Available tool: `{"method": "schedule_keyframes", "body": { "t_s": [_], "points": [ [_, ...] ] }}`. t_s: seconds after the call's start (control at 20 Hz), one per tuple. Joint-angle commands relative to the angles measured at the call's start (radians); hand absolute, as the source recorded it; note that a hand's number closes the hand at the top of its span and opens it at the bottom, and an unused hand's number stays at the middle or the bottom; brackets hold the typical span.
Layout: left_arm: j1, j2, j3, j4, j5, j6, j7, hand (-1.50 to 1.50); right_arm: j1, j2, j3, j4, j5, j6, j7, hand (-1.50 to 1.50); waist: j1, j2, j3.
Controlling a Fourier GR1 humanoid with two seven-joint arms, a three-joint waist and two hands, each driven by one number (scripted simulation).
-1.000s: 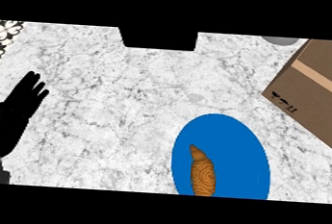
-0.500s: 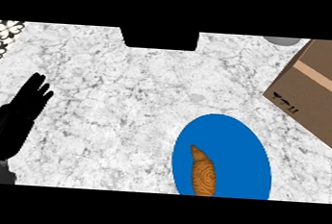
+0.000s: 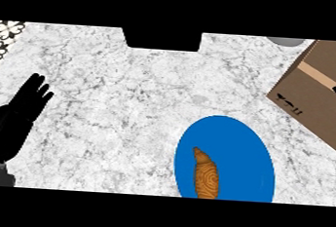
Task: Pick the lemon from the plate and place it in the cardboard box
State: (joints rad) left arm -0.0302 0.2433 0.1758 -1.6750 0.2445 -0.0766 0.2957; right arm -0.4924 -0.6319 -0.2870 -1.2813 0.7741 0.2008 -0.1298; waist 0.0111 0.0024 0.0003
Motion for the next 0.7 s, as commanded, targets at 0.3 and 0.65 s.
{"method": "schedule_keyframes", "body": {
  "t_s": [0.3, 0.65],
  "points": [
    [-0.017, -0.009, 0.004, 0.010, -0.016, 0.004, -0.012, 0.00, -0.038, -0.006, 0.004, 0.366, 0.027, 0.029, -0.037, -1.50, 0.005, 0.003, 0.001],
    [0.007, -0.007, 0.006, 0.001, -0.005, -0.015, 0.017, 0.00, -0.054, 0.047, -0.079, 0.448, -0.077, -0.087, -0.236, -1.50, -0.002, -0.001, 0.001]
  ]
}}
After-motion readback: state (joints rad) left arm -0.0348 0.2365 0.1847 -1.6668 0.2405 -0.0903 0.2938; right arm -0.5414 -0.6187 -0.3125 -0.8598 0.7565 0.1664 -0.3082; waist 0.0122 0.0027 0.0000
